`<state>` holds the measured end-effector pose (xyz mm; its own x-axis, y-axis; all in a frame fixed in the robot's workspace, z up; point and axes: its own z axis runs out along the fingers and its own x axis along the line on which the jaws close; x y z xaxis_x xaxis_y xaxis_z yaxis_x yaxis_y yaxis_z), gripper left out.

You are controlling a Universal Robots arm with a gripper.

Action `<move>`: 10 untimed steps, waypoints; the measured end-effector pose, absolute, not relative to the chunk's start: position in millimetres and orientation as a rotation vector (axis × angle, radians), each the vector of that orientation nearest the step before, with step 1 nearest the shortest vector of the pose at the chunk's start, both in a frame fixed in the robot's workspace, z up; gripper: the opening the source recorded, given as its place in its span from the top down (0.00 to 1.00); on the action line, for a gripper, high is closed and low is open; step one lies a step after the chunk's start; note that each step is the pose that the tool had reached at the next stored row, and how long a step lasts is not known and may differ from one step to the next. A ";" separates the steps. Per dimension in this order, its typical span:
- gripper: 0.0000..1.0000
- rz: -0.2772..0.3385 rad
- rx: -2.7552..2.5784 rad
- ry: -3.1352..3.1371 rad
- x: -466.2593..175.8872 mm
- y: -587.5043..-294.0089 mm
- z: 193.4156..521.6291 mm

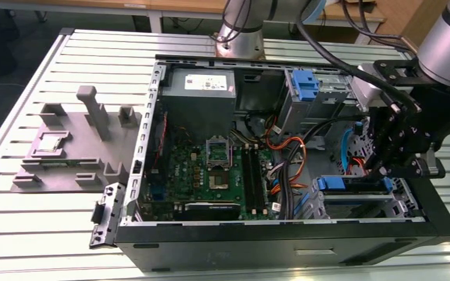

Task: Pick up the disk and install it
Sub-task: 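Insert the first disk wire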

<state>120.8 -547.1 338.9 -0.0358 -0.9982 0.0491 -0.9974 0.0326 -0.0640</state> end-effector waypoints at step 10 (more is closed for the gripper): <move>0.90 -0.093 -2.169 2.246 122.2 -551.5 340.9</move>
